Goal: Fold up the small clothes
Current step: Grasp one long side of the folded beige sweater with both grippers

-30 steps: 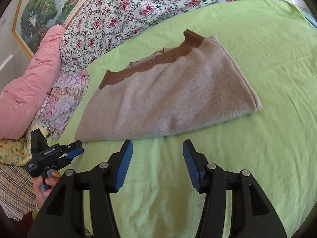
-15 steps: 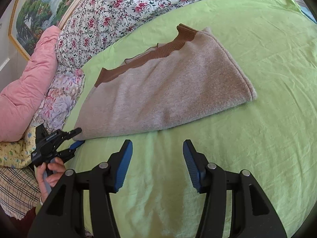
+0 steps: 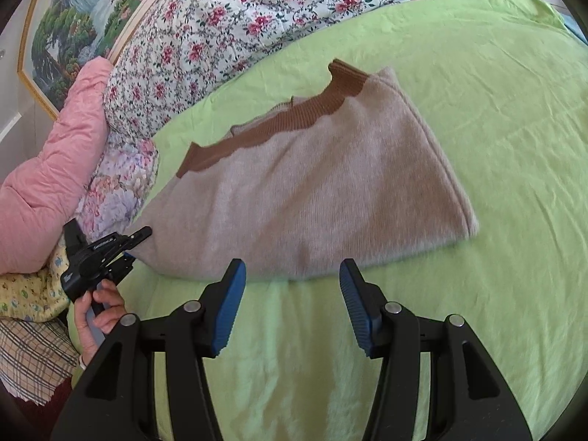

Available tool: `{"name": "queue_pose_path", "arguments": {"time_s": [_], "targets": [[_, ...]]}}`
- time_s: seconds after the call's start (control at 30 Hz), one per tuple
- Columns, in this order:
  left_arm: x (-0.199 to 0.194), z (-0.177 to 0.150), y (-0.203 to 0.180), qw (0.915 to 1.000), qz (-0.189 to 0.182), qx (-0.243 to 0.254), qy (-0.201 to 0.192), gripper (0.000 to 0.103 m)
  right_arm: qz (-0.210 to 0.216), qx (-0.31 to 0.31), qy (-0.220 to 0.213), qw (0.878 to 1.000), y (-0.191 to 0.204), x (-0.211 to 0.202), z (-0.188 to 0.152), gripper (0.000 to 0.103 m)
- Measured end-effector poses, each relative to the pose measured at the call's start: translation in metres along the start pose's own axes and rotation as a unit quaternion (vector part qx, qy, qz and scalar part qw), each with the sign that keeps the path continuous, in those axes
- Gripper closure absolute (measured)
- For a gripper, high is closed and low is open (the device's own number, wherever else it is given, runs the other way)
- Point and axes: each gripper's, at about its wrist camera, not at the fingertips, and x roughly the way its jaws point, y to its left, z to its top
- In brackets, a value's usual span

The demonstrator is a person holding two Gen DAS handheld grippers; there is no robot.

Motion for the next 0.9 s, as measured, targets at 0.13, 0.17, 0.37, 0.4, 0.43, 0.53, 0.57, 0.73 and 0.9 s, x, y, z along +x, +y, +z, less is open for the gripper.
{"name": "queue_pose_path", "arguments": {"time_s": [0.13,0.17,0.37,0.4,0.43,0.53,0.57,0.73,0.9], "targets": [[-0.006,0.003,-0.057,0.9965,-0.053,0.065,-0.009,0.094,0.007,0.007,-0.011,1.0,-0.008,0.001,0.024,0.049],[-0.004,0.002,-0.07,0.9948,-0.066,0.078,-0.006,0.094,0.011,0.008,-0.014,1.0,-0.009,0.001,0.031,0.049],[0.035,-0.033,-0.146,0.98,-0.118,0.154,0.045,0.095,0.086,0.053,0.002,0.995,-0.028,0.018,0.073,0.048],[0.046,-0.041,-0.153,0.978,-0.12,0.16,0.059,0.095,0.101,0.057,0.009,0.993,-0.029,0.025,0.079,0.048],[0.055,-0.046,-0.156,0.9768,-0.122,0.162,0.07,0.095,0.121,0.065,0.019,0.99,-0.03,0.034,0.084,0.047],[0.074,-0.062,-0.164,0.973,-0.12,0.171,0.098,0.095,0.152,0.075,0.047,0.984,-0.028,0.056,0.093,0.035],[0.077,-0.066,-0.165,0.9719,-0.118,0.177,0.101,0.095,0.16,0.075,0.057,0.983,-0.027,0.066,0.097,0.034],[0.078,-0.07,-0.16,0.97,-0.122,0.181,0.107,0.095,0.175,0.056,0.119,0.976,-0.006,0.123,0.113,0.032],[0.071,-0.073,-0.158,0.9662,-0.107,0.209,0.106,0.095,0.208,0.025,0.147,0.967,0.028,0.174,0.137,0.032]]}}
